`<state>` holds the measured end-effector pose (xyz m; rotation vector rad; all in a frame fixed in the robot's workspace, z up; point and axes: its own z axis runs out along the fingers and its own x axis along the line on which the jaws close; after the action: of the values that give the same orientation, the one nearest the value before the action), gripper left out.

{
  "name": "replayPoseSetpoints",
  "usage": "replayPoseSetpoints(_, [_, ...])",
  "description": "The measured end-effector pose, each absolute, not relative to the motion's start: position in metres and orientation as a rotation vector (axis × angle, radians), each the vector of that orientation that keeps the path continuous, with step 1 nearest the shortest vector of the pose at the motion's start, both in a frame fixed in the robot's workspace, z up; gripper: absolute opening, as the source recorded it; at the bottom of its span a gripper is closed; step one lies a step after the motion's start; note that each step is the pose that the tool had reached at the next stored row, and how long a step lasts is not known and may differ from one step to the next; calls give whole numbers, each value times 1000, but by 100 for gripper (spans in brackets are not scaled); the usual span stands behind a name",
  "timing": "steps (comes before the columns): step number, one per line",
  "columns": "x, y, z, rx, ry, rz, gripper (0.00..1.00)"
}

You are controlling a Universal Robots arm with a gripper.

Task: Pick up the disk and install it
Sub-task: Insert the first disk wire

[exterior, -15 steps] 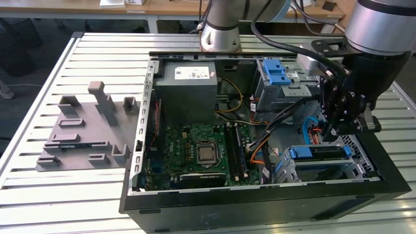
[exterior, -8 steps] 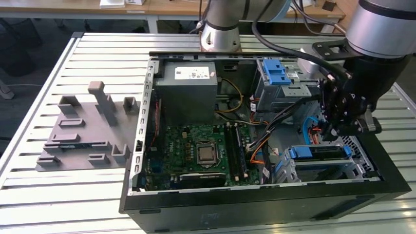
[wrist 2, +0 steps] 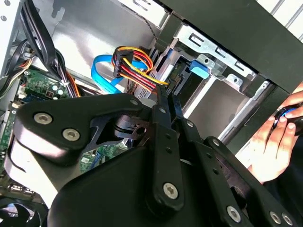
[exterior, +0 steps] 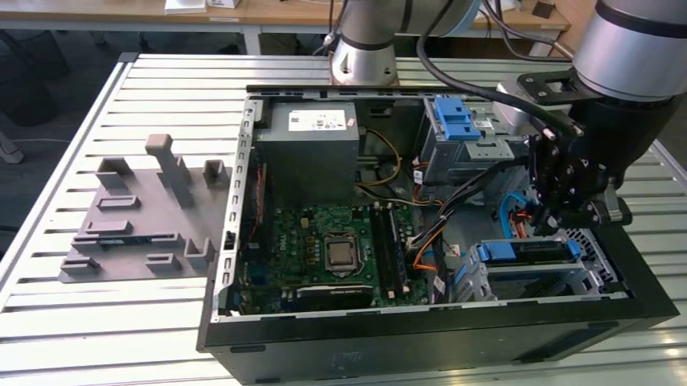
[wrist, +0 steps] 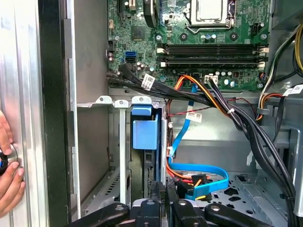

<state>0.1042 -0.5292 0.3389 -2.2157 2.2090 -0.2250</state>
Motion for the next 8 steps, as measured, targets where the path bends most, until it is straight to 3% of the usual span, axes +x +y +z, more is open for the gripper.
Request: replayPoseSetpoints(8, [105, -531, 337, -2216, 2209, -225, 16])
